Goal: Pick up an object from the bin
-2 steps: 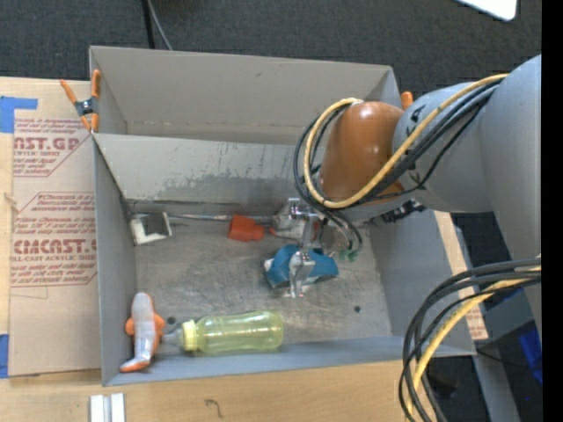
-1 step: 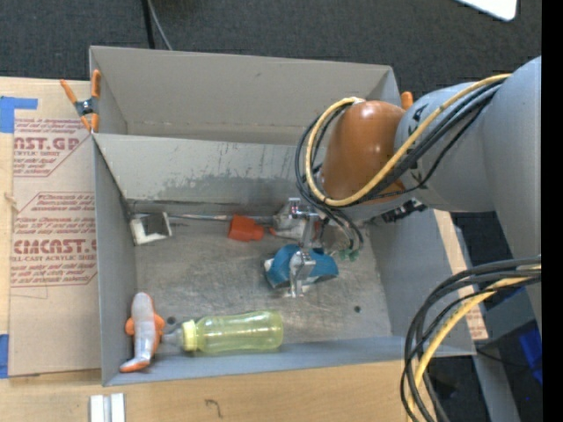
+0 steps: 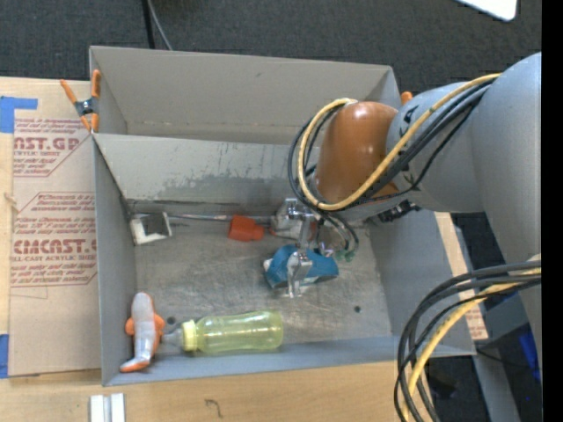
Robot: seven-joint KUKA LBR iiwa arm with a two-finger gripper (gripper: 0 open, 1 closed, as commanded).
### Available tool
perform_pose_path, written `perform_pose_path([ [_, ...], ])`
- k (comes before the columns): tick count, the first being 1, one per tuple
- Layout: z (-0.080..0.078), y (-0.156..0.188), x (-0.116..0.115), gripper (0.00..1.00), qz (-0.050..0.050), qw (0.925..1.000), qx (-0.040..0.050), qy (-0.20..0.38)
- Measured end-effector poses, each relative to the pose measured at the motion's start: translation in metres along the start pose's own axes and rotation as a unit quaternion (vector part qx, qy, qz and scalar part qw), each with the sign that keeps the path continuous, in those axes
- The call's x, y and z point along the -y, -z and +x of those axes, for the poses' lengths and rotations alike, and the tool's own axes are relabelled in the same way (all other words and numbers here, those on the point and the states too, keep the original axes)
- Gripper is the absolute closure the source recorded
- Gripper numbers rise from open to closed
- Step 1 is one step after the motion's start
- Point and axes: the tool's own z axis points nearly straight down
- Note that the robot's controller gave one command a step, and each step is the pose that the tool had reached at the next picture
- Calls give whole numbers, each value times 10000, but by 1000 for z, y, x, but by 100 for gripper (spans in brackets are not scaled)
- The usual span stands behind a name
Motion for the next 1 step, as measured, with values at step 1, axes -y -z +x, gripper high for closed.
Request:
perform_pose_path([
  [1, 3, -2, 12, 100, -106, 9991, -103, 387],
])
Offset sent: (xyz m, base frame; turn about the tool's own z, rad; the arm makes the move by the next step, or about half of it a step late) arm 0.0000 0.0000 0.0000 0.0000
